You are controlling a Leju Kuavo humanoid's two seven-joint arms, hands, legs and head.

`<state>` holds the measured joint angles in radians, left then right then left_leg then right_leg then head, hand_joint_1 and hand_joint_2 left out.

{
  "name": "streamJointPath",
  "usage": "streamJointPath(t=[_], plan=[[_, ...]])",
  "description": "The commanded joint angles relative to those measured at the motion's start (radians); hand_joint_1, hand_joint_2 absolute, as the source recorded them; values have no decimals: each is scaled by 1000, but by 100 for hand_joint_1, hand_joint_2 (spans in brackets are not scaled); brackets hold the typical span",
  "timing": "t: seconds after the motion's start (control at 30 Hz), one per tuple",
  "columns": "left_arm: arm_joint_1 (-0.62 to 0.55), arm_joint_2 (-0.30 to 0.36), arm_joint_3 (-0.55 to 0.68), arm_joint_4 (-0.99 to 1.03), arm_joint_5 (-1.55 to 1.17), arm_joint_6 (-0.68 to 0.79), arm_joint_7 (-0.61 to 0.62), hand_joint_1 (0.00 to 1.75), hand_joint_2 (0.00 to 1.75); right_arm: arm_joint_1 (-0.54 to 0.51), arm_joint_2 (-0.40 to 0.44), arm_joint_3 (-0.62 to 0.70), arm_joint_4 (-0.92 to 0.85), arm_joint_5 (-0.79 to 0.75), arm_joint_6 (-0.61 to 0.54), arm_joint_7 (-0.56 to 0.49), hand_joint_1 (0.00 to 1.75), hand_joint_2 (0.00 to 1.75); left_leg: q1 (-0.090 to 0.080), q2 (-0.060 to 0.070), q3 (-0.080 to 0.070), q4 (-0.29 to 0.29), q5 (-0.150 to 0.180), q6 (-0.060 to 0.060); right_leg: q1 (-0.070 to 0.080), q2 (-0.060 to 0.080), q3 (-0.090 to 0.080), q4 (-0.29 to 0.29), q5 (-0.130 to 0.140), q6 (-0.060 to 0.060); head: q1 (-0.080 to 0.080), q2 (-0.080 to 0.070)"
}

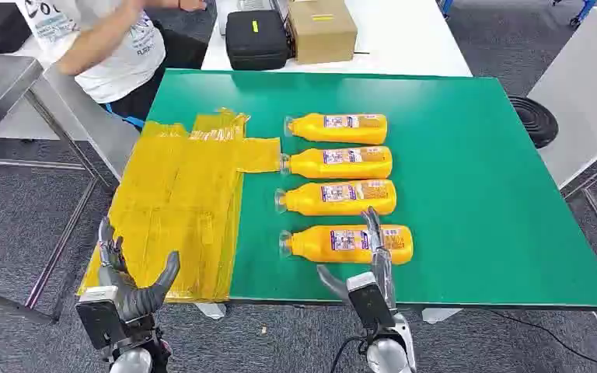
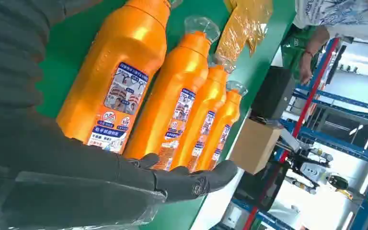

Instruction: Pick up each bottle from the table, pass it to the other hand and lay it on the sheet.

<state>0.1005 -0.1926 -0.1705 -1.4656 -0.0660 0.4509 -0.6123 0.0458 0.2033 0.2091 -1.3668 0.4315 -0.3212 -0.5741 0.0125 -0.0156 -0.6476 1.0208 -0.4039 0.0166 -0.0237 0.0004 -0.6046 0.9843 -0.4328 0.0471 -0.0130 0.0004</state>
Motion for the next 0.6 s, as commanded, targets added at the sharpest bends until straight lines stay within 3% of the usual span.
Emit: streamJointPath(t=[0.03,0.6], plan=[[-21,-2,6,43,-1,-2,2,0,175,-30,-11,4,45,2,8,-5,0,175,0,1,3,-1,-1,0,1,0,3,-1,-1,-2,0,0],[-19,0,7,46,-2,-3,4,0,175,-25,-15,5,44,2,9,-5,0,175,0,2,8,-1,-3,0,1,1,8,-2,-2,-4,0,0]])
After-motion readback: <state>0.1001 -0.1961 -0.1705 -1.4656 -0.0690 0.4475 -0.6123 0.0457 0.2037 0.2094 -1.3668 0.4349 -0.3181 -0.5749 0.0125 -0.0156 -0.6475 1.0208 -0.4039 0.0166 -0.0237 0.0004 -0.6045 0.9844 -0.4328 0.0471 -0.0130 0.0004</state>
